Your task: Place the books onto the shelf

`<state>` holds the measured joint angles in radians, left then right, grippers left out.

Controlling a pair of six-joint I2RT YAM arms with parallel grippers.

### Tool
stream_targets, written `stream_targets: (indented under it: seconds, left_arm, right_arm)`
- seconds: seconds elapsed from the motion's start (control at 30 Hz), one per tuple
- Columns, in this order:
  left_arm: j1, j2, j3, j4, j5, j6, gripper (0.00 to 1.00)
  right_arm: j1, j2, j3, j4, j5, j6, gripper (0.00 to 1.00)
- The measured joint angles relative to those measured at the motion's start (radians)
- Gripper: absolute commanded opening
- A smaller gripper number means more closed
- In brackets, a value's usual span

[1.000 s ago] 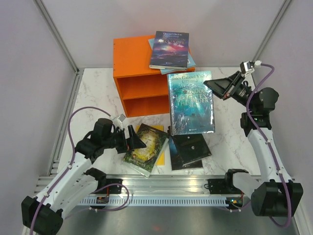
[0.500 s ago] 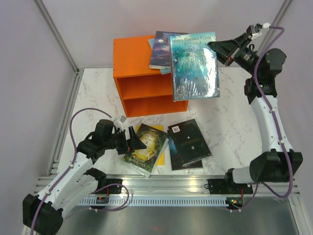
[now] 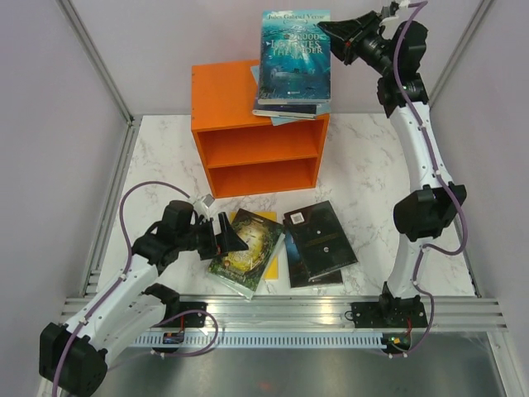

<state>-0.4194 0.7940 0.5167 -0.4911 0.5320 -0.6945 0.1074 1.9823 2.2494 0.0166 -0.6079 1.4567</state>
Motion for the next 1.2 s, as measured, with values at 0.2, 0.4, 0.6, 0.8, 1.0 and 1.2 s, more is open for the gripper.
stream_targets:
  seconds: [0.2,0.4,0.6,0.8,1.0,1.2]
  left_arm:
    - [0.0,-0.004,0.0,0.0,0.0,0.0,1.0]
    - [0.0,-0.019,0.0,0.0,0.0,0.0,1.0]
    - [0.0,-0.031,0.0,0.0,0.0,0.0,1.0]
    - [0.0,-0.037,0.0,0.0,0.0,0.0,1.0]
    - [0.0,-0.037,0.0,0.0,0.0,0.0,1.0]
    - [0.0,-0.03,0.0,0.0,0.0,0.0,1.0]
  right_arm:
    - [0.037,0.063,0.011,-0.061,0.029,-0.042,0.0]
    - [0.04,0.129,0.011,-0.129,0.063,-0.066,0.0]
    - [0.039,0.158,0.055,-0.185,0.068,-0.077,0.03]
    - [0.039,0.146,0.037,-0.212,0.077,-0.144,0.53]
    - [0.033,0.045,-0.022,-0.245,0.112,-0.286,0.98]
    - [0.033,0.032,0.009,-0.416,0.161,-0.435,0.98]
